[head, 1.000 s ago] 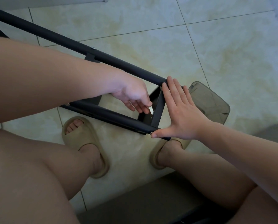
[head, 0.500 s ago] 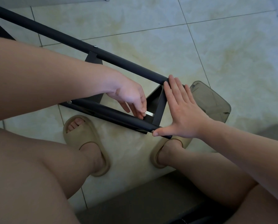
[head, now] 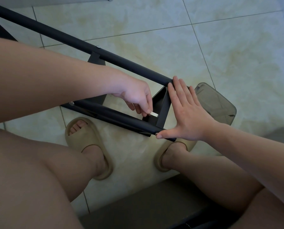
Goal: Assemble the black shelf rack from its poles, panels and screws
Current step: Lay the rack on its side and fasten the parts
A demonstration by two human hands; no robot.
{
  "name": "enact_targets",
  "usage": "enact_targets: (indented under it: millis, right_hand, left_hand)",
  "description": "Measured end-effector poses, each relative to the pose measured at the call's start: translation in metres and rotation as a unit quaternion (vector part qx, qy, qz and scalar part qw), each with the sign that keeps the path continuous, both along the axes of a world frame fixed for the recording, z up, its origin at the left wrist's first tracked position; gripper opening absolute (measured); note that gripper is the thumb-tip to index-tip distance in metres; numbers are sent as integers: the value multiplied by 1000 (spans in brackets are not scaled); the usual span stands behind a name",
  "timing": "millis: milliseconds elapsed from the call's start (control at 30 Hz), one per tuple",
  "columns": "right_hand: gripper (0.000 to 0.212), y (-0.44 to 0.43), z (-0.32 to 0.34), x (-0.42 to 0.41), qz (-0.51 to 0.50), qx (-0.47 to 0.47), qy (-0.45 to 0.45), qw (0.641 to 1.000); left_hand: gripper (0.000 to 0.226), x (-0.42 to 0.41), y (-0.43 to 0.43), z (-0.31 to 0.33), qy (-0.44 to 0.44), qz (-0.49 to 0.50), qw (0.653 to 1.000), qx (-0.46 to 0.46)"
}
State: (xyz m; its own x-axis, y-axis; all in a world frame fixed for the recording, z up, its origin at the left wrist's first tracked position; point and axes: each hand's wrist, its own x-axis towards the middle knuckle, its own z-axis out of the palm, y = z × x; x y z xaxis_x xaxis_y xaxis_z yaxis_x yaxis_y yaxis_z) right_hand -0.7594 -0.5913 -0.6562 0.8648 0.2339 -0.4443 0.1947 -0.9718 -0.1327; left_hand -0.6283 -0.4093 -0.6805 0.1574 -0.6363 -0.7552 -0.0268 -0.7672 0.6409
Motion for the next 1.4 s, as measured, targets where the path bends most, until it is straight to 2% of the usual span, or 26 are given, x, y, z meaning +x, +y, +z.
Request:
enact_targets:
  millis: [100, 267, 367, 467, 600, 800, 1067, 1400]
  right_hand:
    - [149, 0, 0, 0, -1, 1, 1, 1000]
    - [149, 0, 0, 0, 0, 3, 0, 1000]
    - [149, 0, 0, 0, -1, 6, -1, 1000]
    - [149, 0, -1, 0, -1, 7, -1, 1000]
    - [149, 0, -1, 0, 0, 4, -2, 1000]
    - [149, 0, 0, 0, 1, 2, -1, 1000]
    - [149, 0, 0, 0, 0, 2, 1, 1000]
    - [150, 0, 2, 1, -3, 6, 3, 1000]
  left_hand:
    - [12, -1, -1, -1, 2, 58, 998, -19]
    - [9, -11, -7, -4, 101, 207, 973, -36]
    - [9, -15, -10, -4, 127, 243, 961, -28]
    - [10, -14, -10, -3, 117, 245, 962, -21]
    - [8, -11, -9, -5, 61, 263, 963, -24]
    - [12, -11, -10, -3, 81, 262, 961, -21]
    - [8, -9, -12, -4, 66, 262, 963, -19]
    - [7, -10, -9, -3, 47, 201, 978, -3]
